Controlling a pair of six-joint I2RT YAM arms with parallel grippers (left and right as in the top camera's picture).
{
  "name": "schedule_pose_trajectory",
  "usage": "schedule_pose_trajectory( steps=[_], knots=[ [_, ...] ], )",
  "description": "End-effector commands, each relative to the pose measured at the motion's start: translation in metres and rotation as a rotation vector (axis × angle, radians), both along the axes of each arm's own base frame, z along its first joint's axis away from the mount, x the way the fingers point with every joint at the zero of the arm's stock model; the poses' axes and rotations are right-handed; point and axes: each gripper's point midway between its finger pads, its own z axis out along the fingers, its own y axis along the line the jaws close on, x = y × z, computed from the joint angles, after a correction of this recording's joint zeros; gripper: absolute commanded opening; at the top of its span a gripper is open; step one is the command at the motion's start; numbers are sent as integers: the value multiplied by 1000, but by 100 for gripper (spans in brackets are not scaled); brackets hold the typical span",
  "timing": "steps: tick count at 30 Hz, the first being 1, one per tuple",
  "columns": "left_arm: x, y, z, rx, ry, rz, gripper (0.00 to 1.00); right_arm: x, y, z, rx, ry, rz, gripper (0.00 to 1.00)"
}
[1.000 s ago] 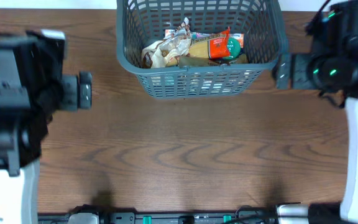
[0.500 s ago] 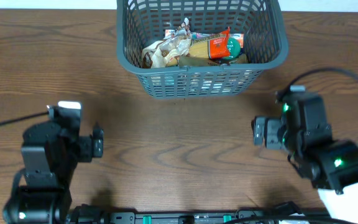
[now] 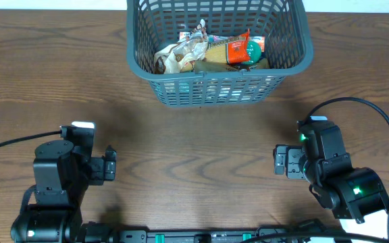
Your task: Pack container
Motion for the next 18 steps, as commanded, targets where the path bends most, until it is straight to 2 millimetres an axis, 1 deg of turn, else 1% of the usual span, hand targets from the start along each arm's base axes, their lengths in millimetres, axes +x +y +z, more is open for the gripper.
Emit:
schedule_pose_trajectory(
  steps=[1, 9, 10, 12, 14, 18],
  knots=[
    [0, 0, 0, 7, 2, -7, 98, -1, -2, -1, -5, -5, -17, 99],
    [0, 0, 0, 7, 2, -7, 98, -1, -2, -1, -5, -6, -18, 99],
    [0, 0, 0, 7, 2, -7, 98, 0, -4, 0, -20, -13, -19, 99],
    [0, 0, 0, 7, 2, -7, 98, 3, -15, 10, -41, -73, -54, 99],
    [0, 0, 0, 7, 2, -7, 98, 3, -19, 17, -15, -140, -74, 99],
    [0, 0, 0, 7, 2, -7, 98, -1, -27, 26, 44, -355, -114, 99]
  ],
)
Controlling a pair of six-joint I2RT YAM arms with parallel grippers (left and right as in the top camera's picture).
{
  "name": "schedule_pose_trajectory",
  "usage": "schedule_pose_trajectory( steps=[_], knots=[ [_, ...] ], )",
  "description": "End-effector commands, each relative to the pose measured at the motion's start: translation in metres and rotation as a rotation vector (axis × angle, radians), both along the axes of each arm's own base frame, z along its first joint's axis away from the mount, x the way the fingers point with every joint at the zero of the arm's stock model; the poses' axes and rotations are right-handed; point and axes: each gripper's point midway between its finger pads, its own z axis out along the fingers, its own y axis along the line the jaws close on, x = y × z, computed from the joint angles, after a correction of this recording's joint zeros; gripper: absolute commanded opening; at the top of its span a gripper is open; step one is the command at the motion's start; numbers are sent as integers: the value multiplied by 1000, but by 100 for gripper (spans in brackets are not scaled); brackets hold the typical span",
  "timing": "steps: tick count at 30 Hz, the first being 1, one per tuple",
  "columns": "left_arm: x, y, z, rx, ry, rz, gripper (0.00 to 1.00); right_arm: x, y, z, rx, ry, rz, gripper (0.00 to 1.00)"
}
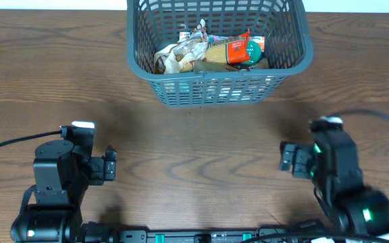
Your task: Pack container
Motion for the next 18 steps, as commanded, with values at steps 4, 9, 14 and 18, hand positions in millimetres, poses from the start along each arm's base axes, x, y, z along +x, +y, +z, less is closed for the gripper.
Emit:
schedule_pose_trajectory(
  steps=[4, 9, 14, 18],
  knots=[
    [0, 0, 0, 7, 2, -7, 98, -13, -11, -17, 66, -243, -39, 99],
    [0, 0, 0, 7, 2, -7, 98, 4, 0, -33, 132, -426, -1, 99],
    [0, 0, 0, 7, 2, -7, 98, 24, 3, -35, 167, -621, 0, 99],
    [0, 0, 0, 7, 2, -7, 98, 31, -1, -40, 158, -702, -8, 99]
  ],
)
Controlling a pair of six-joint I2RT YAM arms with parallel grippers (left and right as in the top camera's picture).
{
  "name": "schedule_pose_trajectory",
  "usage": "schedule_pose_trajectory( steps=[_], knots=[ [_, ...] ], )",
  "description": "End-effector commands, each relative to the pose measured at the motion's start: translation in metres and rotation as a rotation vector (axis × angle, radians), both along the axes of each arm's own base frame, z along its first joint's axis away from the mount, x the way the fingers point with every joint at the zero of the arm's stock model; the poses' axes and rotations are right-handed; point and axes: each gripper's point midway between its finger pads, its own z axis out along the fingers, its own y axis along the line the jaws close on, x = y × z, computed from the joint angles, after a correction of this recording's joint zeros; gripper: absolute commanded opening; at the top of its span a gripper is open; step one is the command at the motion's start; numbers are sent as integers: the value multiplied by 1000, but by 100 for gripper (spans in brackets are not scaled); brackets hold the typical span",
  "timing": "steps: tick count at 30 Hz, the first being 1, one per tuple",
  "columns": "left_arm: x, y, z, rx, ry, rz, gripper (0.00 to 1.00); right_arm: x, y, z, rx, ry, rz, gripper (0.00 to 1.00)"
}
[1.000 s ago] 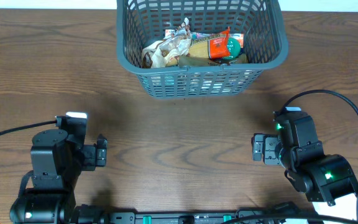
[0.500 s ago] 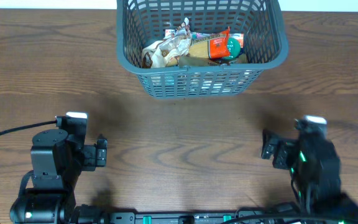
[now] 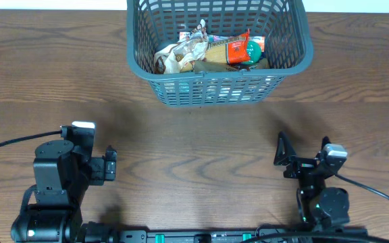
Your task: Pack container
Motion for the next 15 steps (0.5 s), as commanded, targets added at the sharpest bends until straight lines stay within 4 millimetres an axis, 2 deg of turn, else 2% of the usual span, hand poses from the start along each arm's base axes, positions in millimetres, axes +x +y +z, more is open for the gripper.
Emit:
schedule_pose_trajectory(
  steps=[1, 8, 15],
  knots=[
    [0, 1, 1, 10, 1, -4, 98, 3, -5, -11, -18, -16, -23, 99],
    [0, 1, 1, 10, 1, -4, 98, 3, -18, -14, -100, -8, -71, 99],
    [0, 1, 1, 10, 1, -4, 98, 4, -11, -16, -193, 1, -20, 99]
  ],
)
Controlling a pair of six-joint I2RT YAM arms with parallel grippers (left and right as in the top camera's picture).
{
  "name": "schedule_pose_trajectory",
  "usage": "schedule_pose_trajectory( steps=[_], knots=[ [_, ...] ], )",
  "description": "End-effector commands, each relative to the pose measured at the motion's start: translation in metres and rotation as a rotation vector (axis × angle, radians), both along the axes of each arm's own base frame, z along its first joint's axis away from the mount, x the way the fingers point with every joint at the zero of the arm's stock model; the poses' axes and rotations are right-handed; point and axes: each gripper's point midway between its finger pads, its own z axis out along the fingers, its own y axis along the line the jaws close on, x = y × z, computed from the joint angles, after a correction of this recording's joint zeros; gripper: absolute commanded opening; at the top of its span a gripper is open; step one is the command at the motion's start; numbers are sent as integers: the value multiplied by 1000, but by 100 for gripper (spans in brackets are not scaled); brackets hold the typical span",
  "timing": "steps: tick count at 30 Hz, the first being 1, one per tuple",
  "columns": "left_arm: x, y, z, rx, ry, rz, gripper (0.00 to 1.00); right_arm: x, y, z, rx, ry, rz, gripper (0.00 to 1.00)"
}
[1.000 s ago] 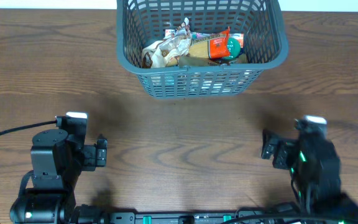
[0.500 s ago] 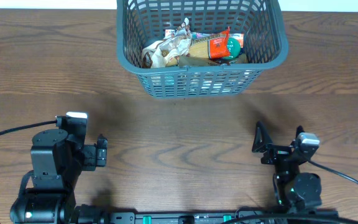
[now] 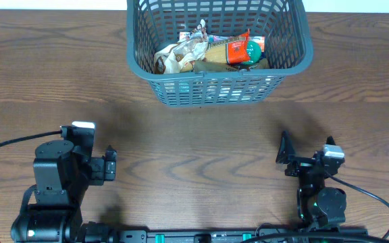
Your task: Pack container
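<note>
A grey plastic basket [image 3: 289, 64] stands at the back middle of the wooden table. Inside it lie a crumpled beige wrapper [image 3: 181, 54], a pasta packet with a red label [image 3: 231, 48] and a green-capped item [image 3: 252, 50]. My left gripper [image 3: 111, 164] rests low at the front left, nothing near it; its fingers are too small to read. My right gripper [image 3: 284, 145] is at the front right, its fingers showing as one dark tip pointing toward the basket, with nothing held. Both stay well short of the basket.
Black cables loop out from both arm bases [image 3: 5, 145] toward the table's side edges. A dark rail with green lights [image 3: 201, 236] runs along the front edge. Bare brown tabletop [image 3: 194, 142] lies between the arms and the basket.
The right arm has shifted very slightly, its gripper tip a little to the right and lower. The left arm and the basket's contents are unchanged.
The right arm first stood large at the front right, its gripper near the table. It then drew back toward the front edge and folded down, and now sits low by the front rail. The left arm and the basket stayed still throughout.
</note>
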Motion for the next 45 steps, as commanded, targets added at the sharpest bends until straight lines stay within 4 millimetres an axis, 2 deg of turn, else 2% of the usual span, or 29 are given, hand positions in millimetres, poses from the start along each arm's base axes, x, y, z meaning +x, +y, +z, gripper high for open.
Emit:
schedule_pose_trajectory(
  steps=[1, 33, 36, 40, 43, 45],
  knots=[
    [0, 1, 1, 10, 1, -3, 99, 0, 2, -3, -65, 6, 24, 99],
    [-1, 2, 2, 15, -4, 1, 98, 0, 6, -2, -64, 4, 46, 99],
    [-11, -3, 13, -6, -66, -20, 99, 0, 6, -2, -64, 4, 46, 99],
    [-33, -31, 33, -108, -199, -154, 98, 0, 6, -2, -64, 4, 46, 99],
    [-48, -37, 32, -159, -275, -169, 98, 0, 6, -2, -64, 4, 46, 99],
    [-50, -37, 26, -182, -310, -155, 98, 0, 6, -2, -64, 4, 46, 99]
  ],
)
